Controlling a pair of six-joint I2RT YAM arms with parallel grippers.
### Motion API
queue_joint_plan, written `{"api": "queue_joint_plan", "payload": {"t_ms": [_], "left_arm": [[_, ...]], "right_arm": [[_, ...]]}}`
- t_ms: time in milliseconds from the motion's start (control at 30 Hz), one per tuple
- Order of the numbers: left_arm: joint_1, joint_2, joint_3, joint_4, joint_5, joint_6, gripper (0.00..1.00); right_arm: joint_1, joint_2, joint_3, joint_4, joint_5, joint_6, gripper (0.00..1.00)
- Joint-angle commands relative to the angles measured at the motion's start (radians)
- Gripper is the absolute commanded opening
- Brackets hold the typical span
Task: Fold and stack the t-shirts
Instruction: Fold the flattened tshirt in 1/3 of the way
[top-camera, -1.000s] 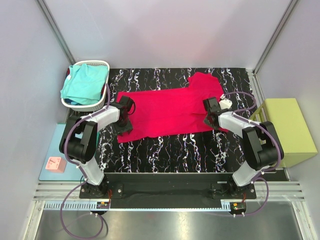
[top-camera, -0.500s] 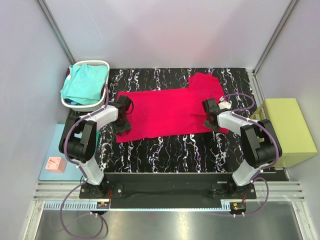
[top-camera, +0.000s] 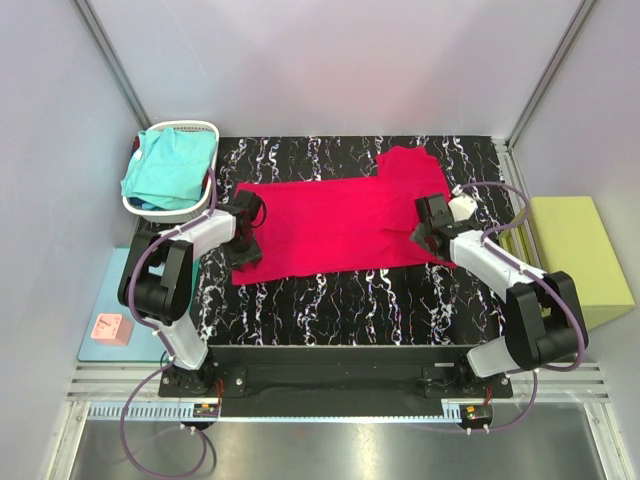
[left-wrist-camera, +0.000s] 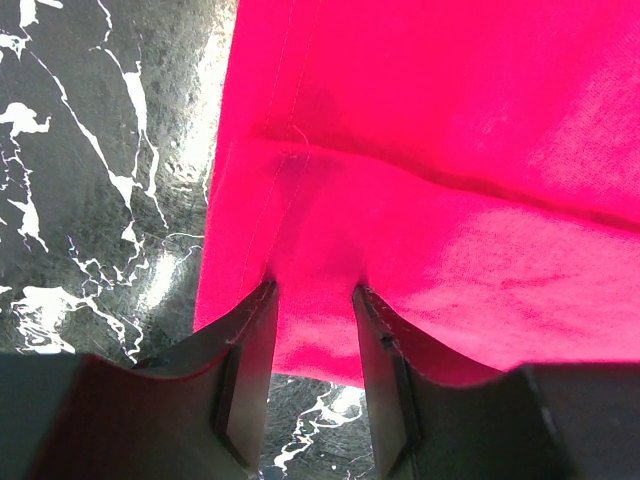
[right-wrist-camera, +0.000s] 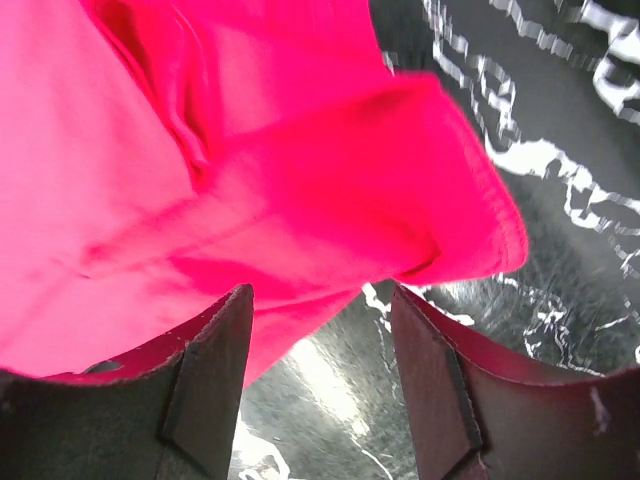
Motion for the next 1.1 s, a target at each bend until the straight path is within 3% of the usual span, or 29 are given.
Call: {"api": "queue_joint_plan", "payload": {"t_ms": [0,267,433,1067], "left_arm": [[0.002,-0.011,0.006,0.001,0.008,0.011,0.42],[0.005,0.009,0.032,-0.008,0.011,0.019,0.42],[0.009,0.003,0.041,-0.015,0.016,0.019,0.42],[0.009,0.007,0.043,-0.023,0.024,0.029,0.42]], "right_arm": [[-0.005,-0.004,0.089,0.038,0.089,-0.038,0.64],[-0.084,0.183,0.242,-0.002,0.006,-0.058,0.62],[-0.087,0.251,0.255,-0.035,-0.022,-0.044,0.54],[-0.087,0.19,0.058,-0.089,-0.097,0.02,0.49]]}}
